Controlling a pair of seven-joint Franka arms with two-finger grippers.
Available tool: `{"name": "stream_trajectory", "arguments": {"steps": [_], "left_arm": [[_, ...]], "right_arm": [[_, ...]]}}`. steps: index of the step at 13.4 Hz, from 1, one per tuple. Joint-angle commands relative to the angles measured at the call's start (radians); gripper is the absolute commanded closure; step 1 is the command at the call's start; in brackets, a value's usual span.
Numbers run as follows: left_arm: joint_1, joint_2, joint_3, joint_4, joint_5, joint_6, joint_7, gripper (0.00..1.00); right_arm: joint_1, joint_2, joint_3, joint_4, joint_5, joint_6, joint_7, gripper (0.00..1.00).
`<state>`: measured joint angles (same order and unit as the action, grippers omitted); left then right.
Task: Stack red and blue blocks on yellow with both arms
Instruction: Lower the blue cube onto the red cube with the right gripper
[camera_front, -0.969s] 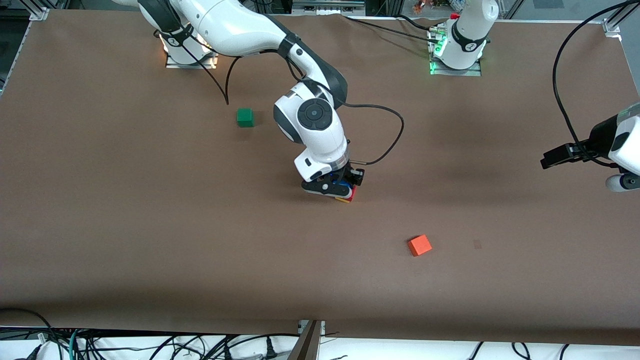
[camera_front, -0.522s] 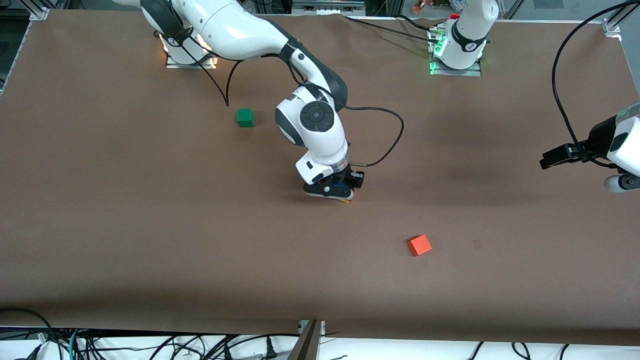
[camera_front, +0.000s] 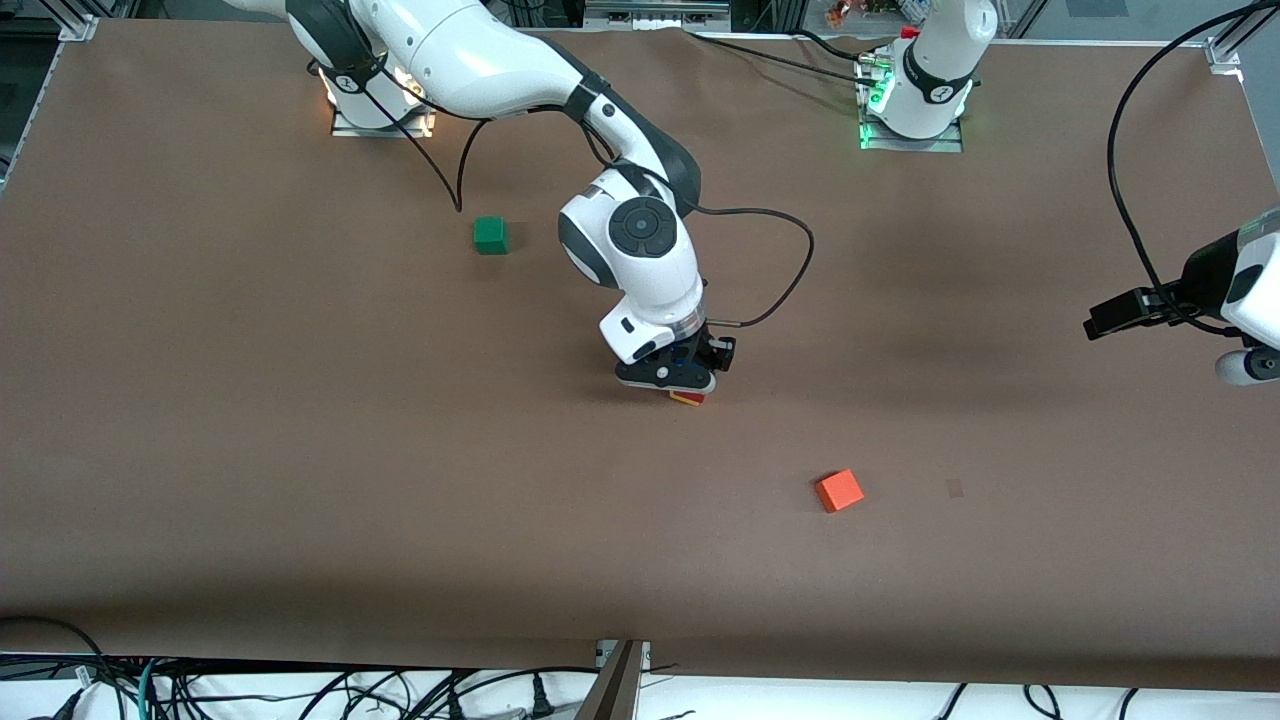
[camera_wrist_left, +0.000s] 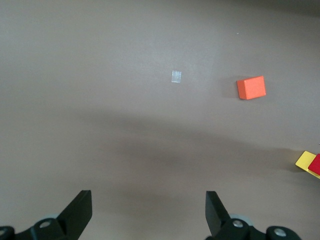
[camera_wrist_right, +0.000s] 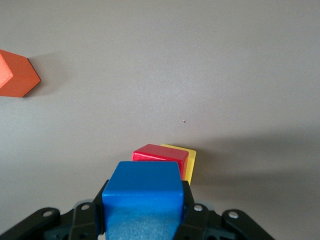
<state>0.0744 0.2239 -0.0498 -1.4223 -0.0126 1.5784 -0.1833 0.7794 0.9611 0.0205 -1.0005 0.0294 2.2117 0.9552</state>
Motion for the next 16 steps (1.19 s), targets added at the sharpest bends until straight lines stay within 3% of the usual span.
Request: {"name": "stream_trajectory", "arguments": {"steps": [1,7,8,10,13,16], "left_arm": [[0.001,-0.001,0.002,0.014,-0.004,-0.001,0.022,0.00],[0.002,0.005,0.001,0.016,-0.004,-0.001,0.024,0.00],[0.002,0.005,0.001,0.016,-0.004,-0.001,0.024,0.00],[-0.004,0.005,0.002,0.016,-0.004,-0.001,0.022,0.00],[-0.011,0.005,0.001,0.016,-0.006,-0.001,0.019,0.00],[-0.012,0.008,-0.001,0.016,-0.006,-0.001,0.019,0.00]], "right_arm": [[0.008,0.022,-0.004,0.045,-0.012,0.006,-0.006,0.39],[0.004,0.022,-0.005,0.043,-0.031,0.006,-0.007,0.37],[0.004,0.021,-0.007,0.043,-0.031,0.005,-0.007,0.29],[-0.003,0.015,-0.004,0.043,-0.029,-0.006,-0.012,0.00],[-0.005,-0.016,-0.005,0.043,-0.022,-0.093,-0.004,0.00],[-0.034,-0.113,-0.004,0.043,-0.017,-0.258,-0.016,0.00]]}}
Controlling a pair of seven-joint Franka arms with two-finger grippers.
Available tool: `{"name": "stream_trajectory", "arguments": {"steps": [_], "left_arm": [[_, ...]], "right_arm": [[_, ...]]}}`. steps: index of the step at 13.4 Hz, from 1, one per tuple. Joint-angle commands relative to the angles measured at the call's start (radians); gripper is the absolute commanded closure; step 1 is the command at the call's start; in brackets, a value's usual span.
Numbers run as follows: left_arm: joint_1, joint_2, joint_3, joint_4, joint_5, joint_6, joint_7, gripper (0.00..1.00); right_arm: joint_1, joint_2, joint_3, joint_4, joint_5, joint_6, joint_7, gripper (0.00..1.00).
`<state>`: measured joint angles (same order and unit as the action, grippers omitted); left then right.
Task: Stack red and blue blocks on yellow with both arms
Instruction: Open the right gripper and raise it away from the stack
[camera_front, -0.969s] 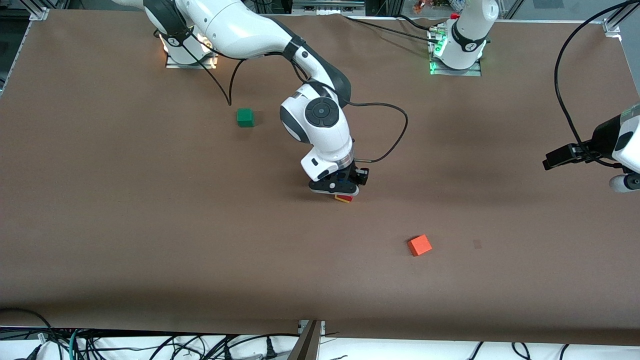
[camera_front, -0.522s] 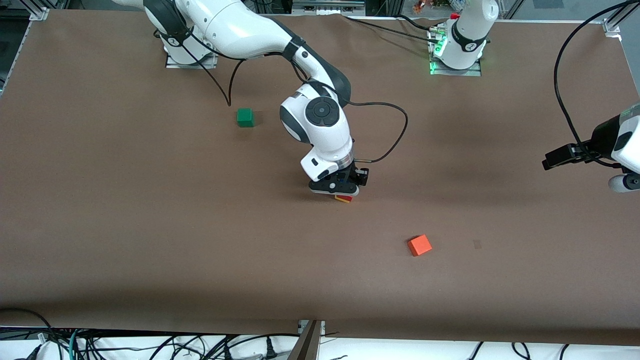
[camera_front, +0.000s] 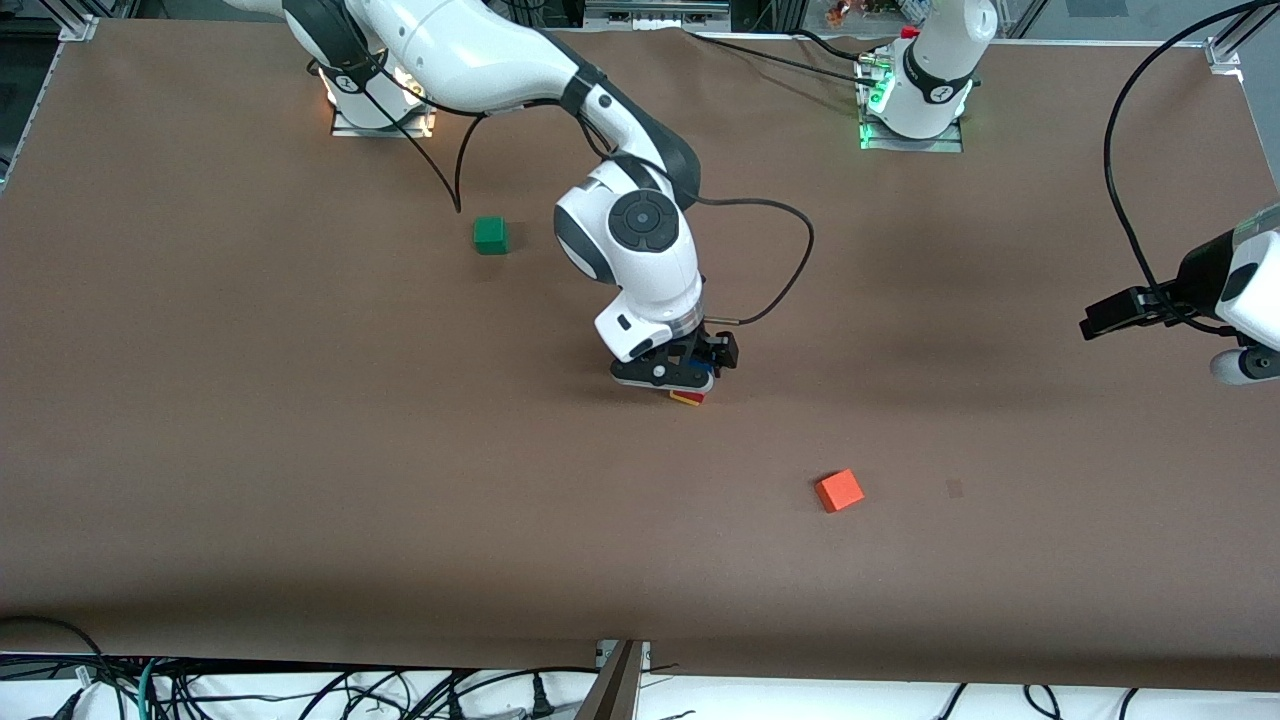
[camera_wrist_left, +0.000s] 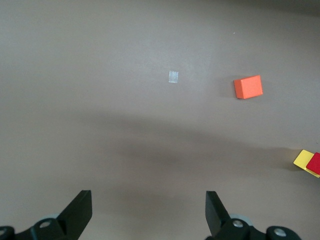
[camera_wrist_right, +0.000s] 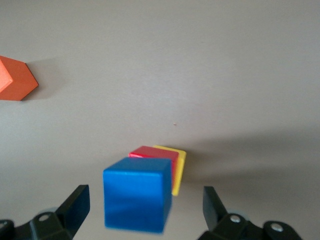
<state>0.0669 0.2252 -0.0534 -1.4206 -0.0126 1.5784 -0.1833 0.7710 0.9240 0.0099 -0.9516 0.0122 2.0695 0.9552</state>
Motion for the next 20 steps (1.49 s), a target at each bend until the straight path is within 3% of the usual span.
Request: {"name": "stream_trajectory", "arguments": {"steps": [1,5,7,9,12,15,18,20], "left_arm": [[-0.003,0.006,0.003,0.014,-0.006,-0.001,0.019,0.00],[-0.004,0.006,0.001,0.015,-0.006,-0.001,0.018,0.00],[-0.003,0.008,0.001,0.015,-0.006,-0.001,0.021,0.00],[-0.001,0.006,0.000,0.014,-0.004,-0.001,0.019,0.00],[-0.006,0.008,0.000,0.015,-0.007,-0.001,0.016,0.00],[0.002,0.009,0.000,0.015,-0.006,-0.001,0.019,0.00],[0.005,0.009,0.001,0.015,-0.006,-0.001,0.021,0.00],[0.002,0.009,0.003,0.015,-0.006,-0.001,0.019,0.00]], "right_arm": [[-0.050,-0.108,0.011,-0.007,0.003,-0.176,-0.029,0.00],[-0.197,-0.238,0.007,-0.018,0.153,-0.420,-0.252,0.00],[-0.263,-0.298,0.002,-0.036,0.163,-0.547,-0.350,0.00],[-0.311,-0.402,-0.010,-0.135,0.161,-0.592,-0.448,0.00],[-0.317,-0.603,-0.099,-0.399,0.155,-0.559,-0.594,0.00],[-0.412,-0.753,-0.078,-0.591,0.103,-0.517,-0.666,0.00],[-0.577,-0.924,0.060,-0.803,0.039,-0.424,-0.711,0.00],[-0.614,-0.938,0.087,-0.811,0.022,-0.427,-0.725,0.00]]}}
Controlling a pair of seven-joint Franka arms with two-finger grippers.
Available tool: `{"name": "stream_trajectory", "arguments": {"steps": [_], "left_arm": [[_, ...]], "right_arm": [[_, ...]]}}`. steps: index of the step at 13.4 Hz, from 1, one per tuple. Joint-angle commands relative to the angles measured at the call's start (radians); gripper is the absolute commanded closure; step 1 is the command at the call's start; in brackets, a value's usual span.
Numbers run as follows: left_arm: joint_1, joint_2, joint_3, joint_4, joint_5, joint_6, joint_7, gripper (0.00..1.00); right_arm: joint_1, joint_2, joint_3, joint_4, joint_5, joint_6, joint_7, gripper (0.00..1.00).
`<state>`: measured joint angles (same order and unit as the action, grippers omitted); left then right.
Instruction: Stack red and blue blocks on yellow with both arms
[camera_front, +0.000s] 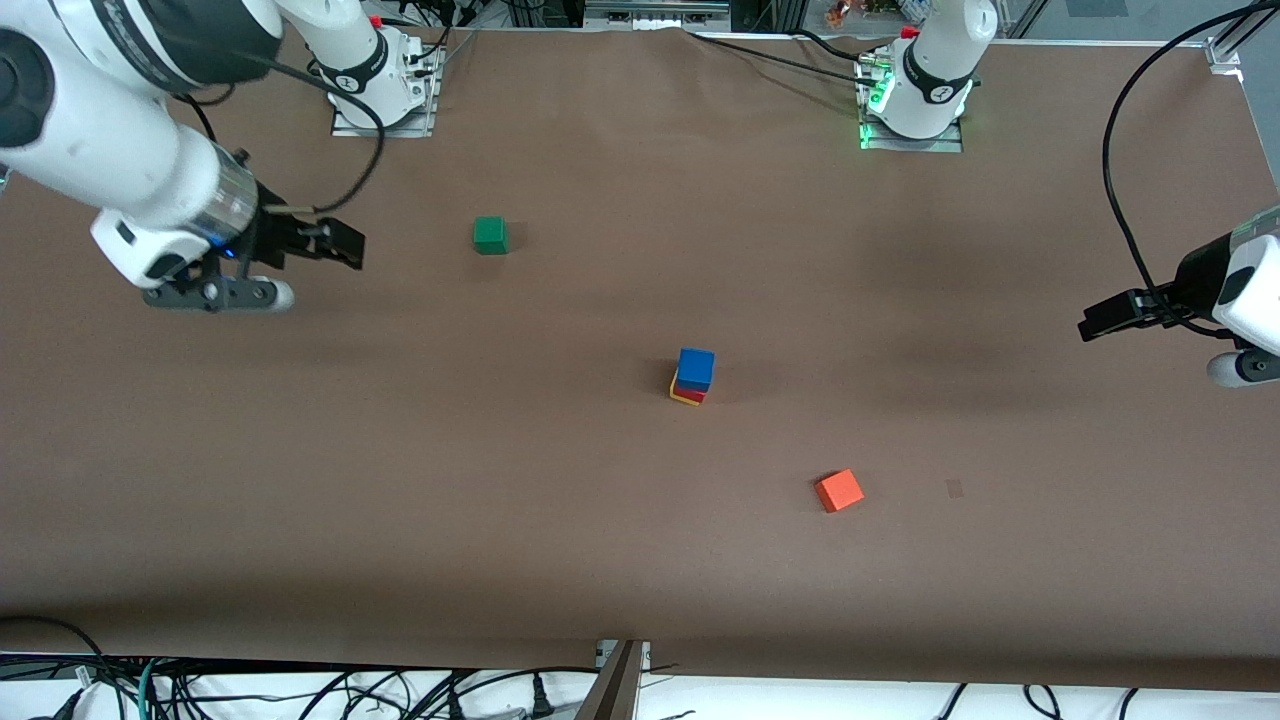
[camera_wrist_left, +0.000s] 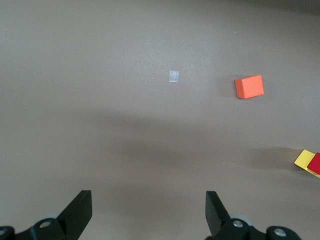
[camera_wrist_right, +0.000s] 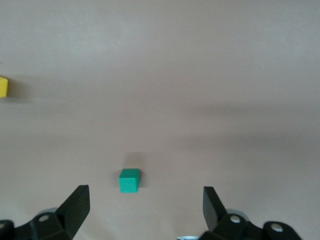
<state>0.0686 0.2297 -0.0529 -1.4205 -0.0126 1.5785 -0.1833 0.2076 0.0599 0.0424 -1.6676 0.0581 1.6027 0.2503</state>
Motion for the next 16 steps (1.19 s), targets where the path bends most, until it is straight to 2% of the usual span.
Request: {"name": "stream_trajectory", "arguments": {"steps": [1,16], "left_arm": [[0.002,0.005,0.002,0.015,-0.006,-0.002,0.018,0.00],[0.005,0.005,0.007,0.015,-0.009,-0.002,0.021,0.00]], "right_arm": [[-0.056,-0.075,0.053,-0.092,-0.032,0.040,-0.028,0.00],[-0.074,-0.014,0.033,0.015,-0.032,0.037,-0.060,0.00]]}}
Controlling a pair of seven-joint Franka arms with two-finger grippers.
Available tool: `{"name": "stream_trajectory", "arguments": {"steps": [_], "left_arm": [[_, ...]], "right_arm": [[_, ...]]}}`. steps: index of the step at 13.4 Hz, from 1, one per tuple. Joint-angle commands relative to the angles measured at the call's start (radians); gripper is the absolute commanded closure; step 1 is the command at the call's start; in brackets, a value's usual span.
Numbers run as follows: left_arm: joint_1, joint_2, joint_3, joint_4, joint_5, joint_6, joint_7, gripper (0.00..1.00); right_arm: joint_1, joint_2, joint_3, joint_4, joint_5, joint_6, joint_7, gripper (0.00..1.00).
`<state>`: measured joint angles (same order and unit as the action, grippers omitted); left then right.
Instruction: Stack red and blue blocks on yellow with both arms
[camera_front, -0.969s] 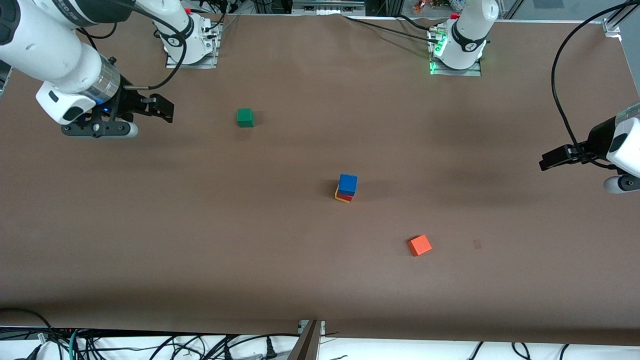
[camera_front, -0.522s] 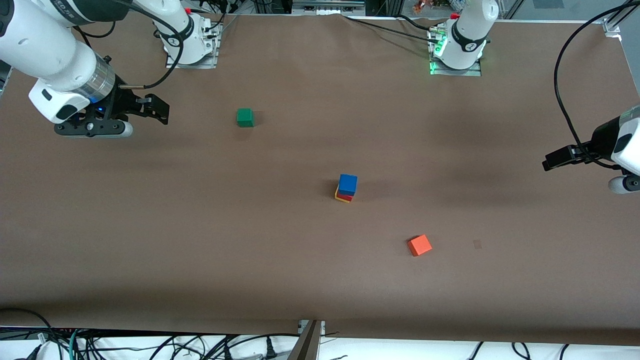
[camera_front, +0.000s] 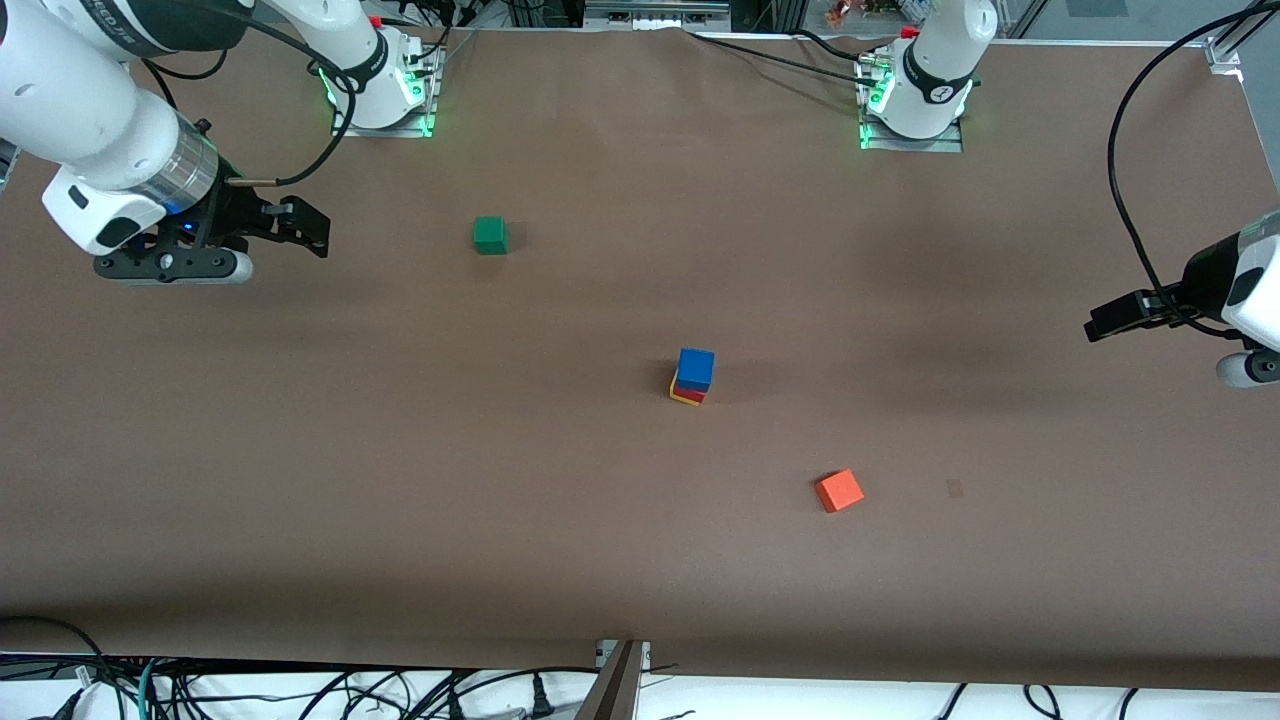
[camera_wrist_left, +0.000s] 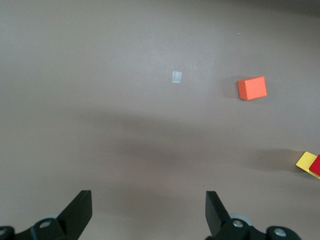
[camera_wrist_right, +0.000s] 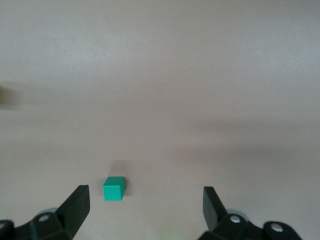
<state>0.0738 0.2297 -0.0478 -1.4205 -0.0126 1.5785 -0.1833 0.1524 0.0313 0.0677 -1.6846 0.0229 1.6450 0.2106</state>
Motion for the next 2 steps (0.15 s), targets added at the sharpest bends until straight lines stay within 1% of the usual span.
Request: {"name": "stream_trajectory", "arguments": {"steps": [1,2], "left_arm": [[-0.002,0.005,0.002,0.015,-0.009,-0.002,0.021,0.00],[-0.005,0.005,0.002,0.015,-0.009,-0.002,0.021,0.00]], "right_arm": [[-0.017,0.027,0.007,0.042,0.002,-0.005,-0.016,0.00],[-0.017,0.039,0.007,0.052,0.000,-0.005,-0.022,0.00]]}}
